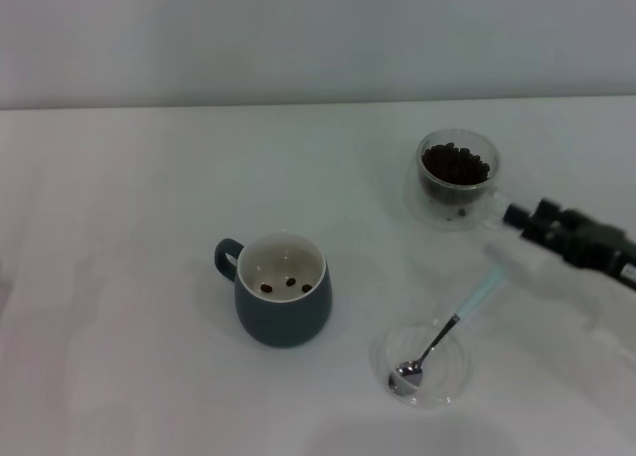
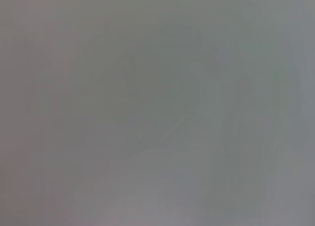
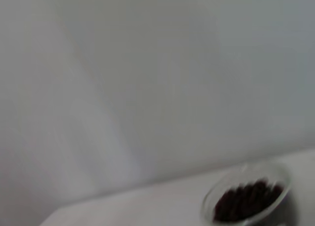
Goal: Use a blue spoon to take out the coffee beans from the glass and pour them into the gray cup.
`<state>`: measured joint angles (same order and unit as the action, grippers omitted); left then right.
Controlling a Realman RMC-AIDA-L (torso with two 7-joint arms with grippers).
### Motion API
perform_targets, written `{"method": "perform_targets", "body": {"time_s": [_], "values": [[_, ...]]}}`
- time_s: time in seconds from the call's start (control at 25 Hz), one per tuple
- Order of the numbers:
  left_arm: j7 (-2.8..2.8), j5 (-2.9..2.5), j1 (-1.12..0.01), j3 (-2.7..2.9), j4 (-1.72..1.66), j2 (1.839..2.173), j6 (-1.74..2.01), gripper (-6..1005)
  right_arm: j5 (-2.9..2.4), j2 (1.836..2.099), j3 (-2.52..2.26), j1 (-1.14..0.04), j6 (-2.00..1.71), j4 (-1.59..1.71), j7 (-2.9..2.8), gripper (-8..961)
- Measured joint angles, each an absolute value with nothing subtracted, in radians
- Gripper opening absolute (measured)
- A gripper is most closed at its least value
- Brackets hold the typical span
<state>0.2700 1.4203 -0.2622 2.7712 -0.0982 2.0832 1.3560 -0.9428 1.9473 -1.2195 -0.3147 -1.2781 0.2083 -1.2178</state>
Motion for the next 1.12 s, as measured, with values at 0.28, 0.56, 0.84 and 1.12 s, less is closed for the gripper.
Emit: {"method": "perform_targets", "body": {"time_s": [0.28, 0.56, 0.84, 1.12], "values": [[0.264, 1.420, -0.274, 2.770, -0.097, 2.083, 1.352, 862, -0.897, 2.012, -0.867, -0.316, -1.340, 0.170, -0.743, 849], [0.263, 1.414, -0.291, 2.775, -0.098, 2.083, 1.332, 861, -0.677, 2.020, -0.768, -0.377, -1.384, 0.008, -0.304, 856], [0.263, 1.416, -0.301, 2.771, -0.107, 2.083, 1.314, 862, -0.670, 2.020, -0.766, -0.378, -1.390, 0.003, -0.272, 851], [0.262, 1.422, -0.313, 2.769, -0.110, 2.083, 1.299, 861, -0.669, 2.019, -0.765, -0.377, -1.372, 0.003, -0.270, 851]]}}
